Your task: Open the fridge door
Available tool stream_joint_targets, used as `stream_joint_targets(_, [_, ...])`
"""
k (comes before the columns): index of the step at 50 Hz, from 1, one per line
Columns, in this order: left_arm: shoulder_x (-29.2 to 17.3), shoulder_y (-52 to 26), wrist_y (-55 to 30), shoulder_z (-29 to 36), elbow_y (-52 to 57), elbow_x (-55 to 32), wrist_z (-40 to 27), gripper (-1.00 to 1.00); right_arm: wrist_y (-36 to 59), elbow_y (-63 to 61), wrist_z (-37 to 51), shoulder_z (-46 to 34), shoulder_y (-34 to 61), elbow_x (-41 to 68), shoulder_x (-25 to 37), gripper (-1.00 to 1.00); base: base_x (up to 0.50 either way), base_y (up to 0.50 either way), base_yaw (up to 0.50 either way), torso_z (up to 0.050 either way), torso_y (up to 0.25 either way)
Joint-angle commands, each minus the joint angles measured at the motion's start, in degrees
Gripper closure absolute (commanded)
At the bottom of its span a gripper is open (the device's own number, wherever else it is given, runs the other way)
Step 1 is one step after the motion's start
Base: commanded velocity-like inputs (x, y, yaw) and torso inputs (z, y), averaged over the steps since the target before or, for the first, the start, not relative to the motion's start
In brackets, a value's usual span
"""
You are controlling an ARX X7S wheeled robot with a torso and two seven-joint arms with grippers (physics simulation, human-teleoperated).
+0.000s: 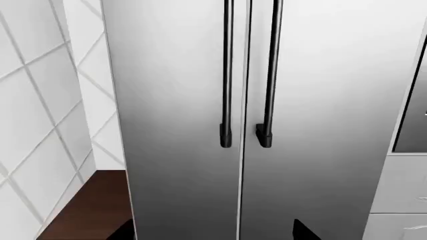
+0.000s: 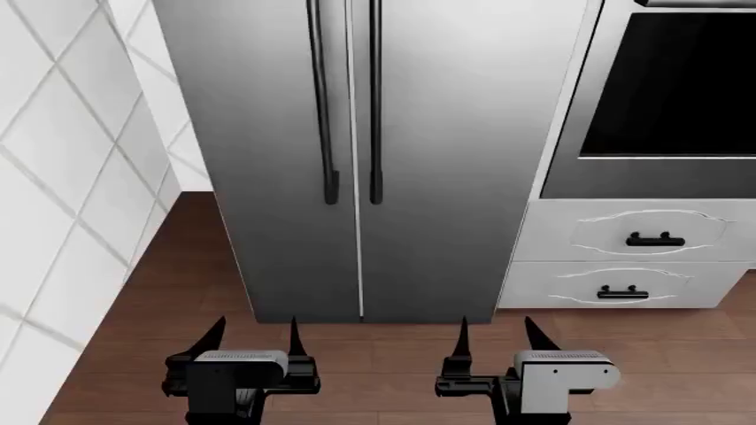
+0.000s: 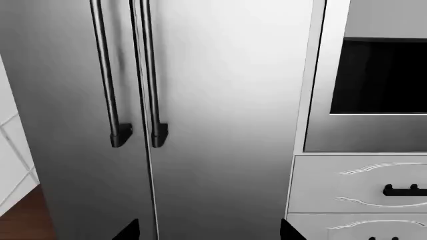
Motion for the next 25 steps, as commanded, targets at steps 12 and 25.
stream_joint_targets(12, [-2.70,0.20,-0.01,3.16,0.54,-3.32,-2.57,-1.00,1.12,0.04,0.78,-3.59,-0.13,4.83,3.01,-1.00,0.11,0.04,0.00,0.000,0.000])
stream_joint_targets(25, [-3.81,0.02,0.03,4.55,0.39,-4.65,-3.94,-1.00,1.62,0.58,1.19,-4.46,0.14,7.79,3.86,-1.00,0.50,0.17,0.00,0.000,0.000])
